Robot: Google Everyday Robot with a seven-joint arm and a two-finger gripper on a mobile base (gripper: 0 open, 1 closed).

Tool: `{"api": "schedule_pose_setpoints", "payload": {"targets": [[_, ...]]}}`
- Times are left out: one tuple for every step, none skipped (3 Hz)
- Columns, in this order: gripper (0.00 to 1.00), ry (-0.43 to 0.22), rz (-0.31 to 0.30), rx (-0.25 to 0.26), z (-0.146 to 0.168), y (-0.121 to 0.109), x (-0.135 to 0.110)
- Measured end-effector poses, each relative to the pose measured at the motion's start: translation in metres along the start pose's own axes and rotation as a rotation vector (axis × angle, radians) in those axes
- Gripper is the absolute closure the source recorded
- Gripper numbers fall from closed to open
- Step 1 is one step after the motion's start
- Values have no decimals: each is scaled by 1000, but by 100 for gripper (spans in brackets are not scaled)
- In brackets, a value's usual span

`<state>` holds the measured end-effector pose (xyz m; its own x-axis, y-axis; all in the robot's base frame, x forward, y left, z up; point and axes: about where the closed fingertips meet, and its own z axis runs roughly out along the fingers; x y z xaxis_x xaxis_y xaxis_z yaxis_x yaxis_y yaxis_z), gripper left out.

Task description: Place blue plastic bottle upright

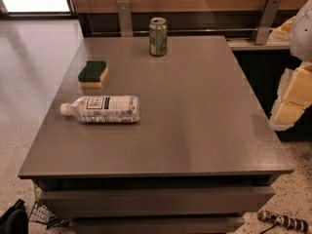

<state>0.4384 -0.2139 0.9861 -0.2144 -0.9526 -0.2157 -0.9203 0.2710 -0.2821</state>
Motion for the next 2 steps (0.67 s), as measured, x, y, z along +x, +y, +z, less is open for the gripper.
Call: {"api": "schedule_pose_setpoints", "payload": {"targets": [[0, 0, -3, 0, 0, -2, -6], [0, 9, -25, -17, 10, -11, -36]]}}
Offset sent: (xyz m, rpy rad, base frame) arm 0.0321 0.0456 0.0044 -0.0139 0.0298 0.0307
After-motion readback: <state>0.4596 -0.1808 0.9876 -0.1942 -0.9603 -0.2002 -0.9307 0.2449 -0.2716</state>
